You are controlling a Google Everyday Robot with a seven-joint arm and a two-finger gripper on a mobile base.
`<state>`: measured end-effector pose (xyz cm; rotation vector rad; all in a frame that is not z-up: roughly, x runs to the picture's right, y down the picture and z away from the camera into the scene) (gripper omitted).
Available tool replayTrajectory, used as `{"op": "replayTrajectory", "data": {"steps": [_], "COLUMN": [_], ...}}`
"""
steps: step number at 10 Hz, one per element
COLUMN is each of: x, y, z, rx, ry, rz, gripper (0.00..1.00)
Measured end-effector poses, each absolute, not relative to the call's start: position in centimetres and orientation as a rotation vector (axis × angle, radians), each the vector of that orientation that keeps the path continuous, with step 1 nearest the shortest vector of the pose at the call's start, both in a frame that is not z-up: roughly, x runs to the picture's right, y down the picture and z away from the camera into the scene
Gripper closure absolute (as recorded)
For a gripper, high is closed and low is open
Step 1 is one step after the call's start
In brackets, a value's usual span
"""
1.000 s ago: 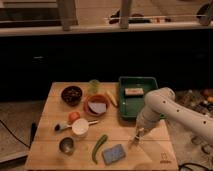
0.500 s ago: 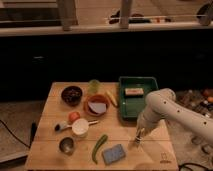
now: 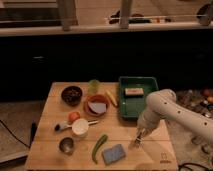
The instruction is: Place fork in table surface
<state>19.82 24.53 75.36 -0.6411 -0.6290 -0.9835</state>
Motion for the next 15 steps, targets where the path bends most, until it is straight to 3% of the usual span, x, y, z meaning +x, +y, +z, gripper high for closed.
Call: {"op": "replayTrajectory", "data": {"steps": [3,5,15], "x": [19.7,19.8,20.1], "y": [24.9,25.2,25.8], "z": [75.5,75.5,75.1], "rx": [-0.634,-0.636,-0.633], "ry": [-0.638,-0.642,-0.65], "rz": [-0.981,-0.978,-0.981], "gripper": [0.35,0.22,0.2]}}
